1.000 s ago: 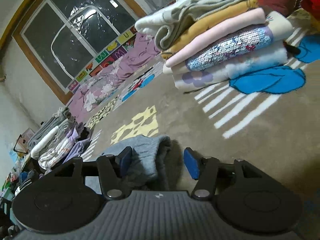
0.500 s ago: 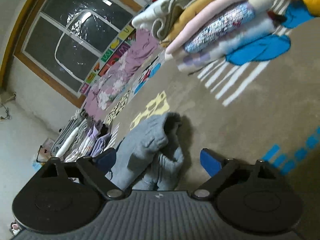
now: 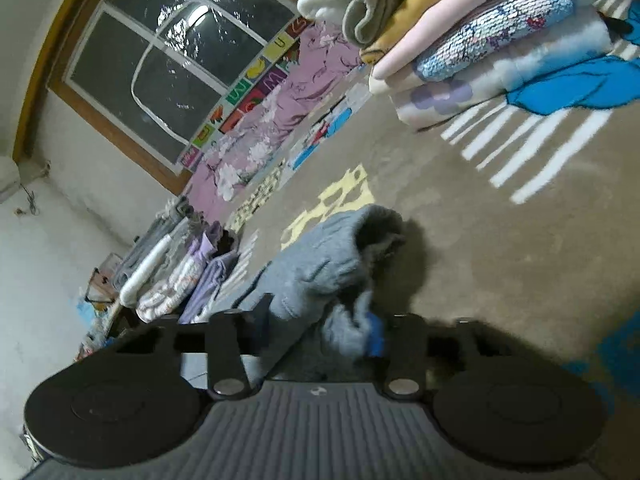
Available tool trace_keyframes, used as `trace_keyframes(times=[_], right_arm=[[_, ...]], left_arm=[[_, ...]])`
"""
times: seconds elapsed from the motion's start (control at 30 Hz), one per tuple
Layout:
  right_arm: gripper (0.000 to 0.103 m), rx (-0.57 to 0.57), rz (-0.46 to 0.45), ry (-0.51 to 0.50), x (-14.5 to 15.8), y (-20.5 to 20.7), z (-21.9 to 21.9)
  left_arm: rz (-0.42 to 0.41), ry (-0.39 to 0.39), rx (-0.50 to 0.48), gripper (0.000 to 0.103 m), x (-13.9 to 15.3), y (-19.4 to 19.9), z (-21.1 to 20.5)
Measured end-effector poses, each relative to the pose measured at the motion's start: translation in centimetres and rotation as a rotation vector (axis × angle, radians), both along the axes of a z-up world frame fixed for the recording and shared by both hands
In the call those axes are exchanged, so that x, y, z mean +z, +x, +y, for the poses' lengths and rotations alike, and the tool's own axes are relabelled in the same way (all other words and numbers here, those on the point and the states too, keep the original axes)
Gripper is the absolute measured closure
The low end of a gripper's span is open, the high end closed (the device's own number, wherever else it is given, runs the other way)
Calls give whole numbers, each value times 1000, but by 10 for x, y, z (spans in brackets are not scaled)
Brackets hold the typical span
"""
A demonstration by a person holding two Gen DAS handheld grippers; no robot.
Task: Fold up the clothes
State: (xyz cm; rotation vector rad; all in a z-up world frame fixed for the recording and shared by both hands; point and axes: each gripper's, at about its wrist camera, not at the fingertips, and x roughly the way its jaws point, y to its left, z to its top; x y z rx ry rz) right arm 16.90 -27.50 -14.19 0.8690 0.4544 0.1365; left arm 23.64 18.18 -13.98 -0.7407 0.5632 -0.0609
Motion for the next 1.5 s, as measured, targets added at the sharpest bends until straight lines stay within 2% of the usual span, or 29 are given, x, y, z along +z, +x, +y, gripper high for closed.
trace_keyframes(times=[0.13,0.4,0.5,0.67,0.87,1.0,1.03,1.1,1.13,1.17,1.2,1.23,1.27,1.37,1.5], right_arm=[[69,-13,-57,-10,6,-8,3],[75,-23,-134,94,23,-39,-5],[75,-20,-138,142,28,-55,-12],[76,-11,-134,198,35,-86,-18],[76,-1,-97,202,39,-120,-17],[76,5,-43,169,30,-134,-12],[76,5,-23,155,27,-133,-12],[73,3,21,125,20,-132,-12],[64,-13,56,90,17,-130,-11],[60,-24,77,62,15,-130,-11],[57,-28,77,50,14,-132,-11],[49,-42,65,28,17,-136,-13],[47,-57,52,6,21,-140,-15],[45,-99,14,-61,32,-153,-21],[45,-68,-36,-165,42,-167,-30]], left_arm=[[-16,-64,42,68,11,-19,-2],[-67,-128,34,69,58,-69,-9],[-64,-170,40,69,65,-86,-6],[-19,-199,58,69,62,-113,-1],[55,-212,79,69,44,-135,5],[104,-200,92,68,29,-138,7],[113,-188,82,67,25,-136,7],[137,-109,93,57,23,-134,6],[145,-64,103,56,23,-134,5],[144,-37,104,52,23,-135,4],[136,-28,98,49,24,-137,4],[121,-9,91,48,28,-139,4],[103,17,83,45,32,-142,2],[37,124,83,37,48,-153,1],[-33,239,49,37,61,-168,5]])
